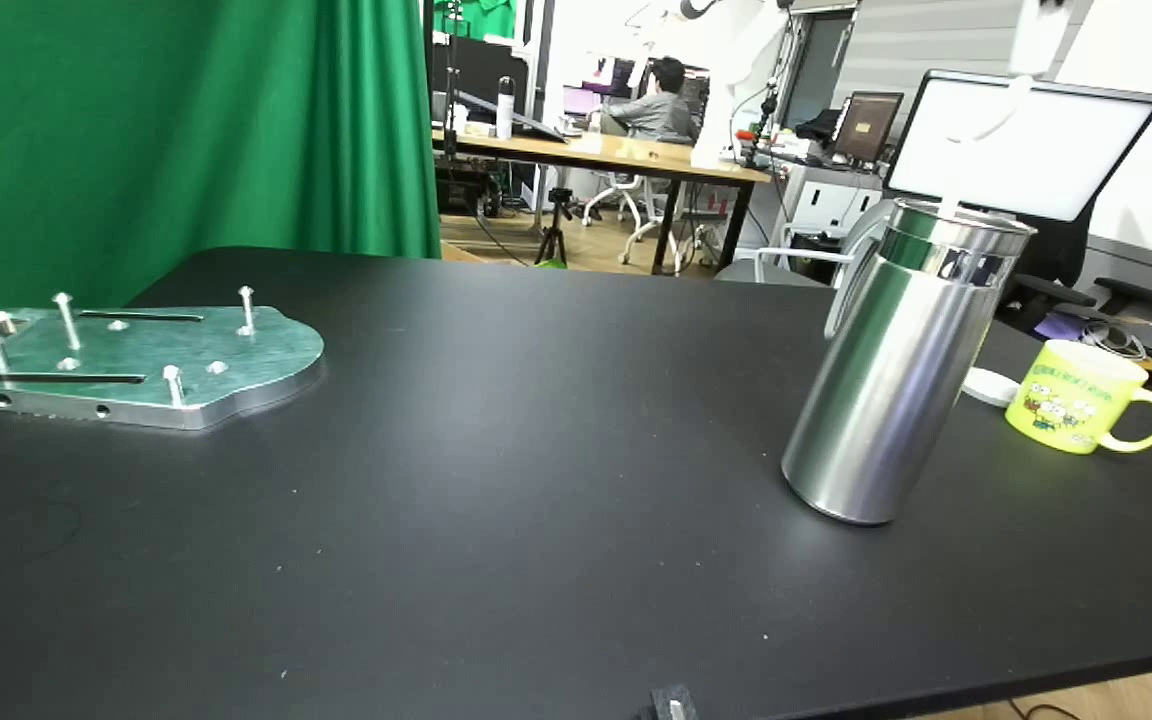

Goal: Use the brush to scrub inside the flask

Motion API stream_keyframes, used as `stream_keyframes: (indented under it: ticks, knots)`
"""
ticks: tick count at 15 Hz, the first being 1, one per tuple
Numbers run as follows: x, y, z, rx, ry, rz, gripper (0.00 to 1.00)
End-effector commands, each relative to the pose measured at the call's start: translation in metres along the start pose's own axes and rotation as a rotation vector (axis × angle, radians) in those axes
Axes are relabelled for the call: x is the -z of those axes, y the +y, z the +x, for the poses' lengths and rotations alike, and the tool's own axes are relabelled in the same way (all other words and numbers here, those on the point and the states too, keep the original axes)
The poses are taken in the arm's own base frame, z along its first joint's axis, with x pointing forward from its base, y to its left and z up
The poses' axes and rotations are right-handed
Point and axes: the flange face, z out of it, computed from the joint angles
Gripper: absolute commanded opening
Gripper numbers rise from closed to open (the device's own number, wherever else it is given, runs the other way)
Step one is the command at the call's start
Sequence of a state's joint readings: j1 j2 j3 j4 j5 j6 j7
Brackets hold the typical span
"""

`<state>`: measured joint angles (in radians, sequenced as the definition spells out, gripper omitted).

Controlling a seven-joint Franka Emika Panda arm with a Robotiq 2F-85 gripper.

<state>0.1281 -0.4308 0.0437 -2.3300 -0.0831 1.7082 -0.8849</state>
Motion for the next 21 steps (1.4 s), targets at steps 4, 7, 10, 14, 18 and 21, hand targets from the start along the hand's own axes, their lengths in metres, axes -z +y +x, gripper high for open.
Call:
stream_keyframes:
  ticks: [4, 7, 10, 14, 18, 21]
  knots:
    - [-0.042, 0.014, 0.016, -0.013, -0.042, 0.078, 0.04]
    - [-0.062, 0.021, 0.021, -0.018, -0.048, 0.085, 0.04]
    - [-0.078, 0.026, 0.026, -0.015, -0.055, 0.095, 0.04]
    - [-0.094, 0.029, 0.030, -0.013, -0.069, 0.105, 0.04]
    - [-0.098, 0.032, 0.030, -0.015, -0.075, 0.109, 0.04]
    - [-0.104, 0.033, 0.029, -0.015, -0.084, 0.110, 0.04]
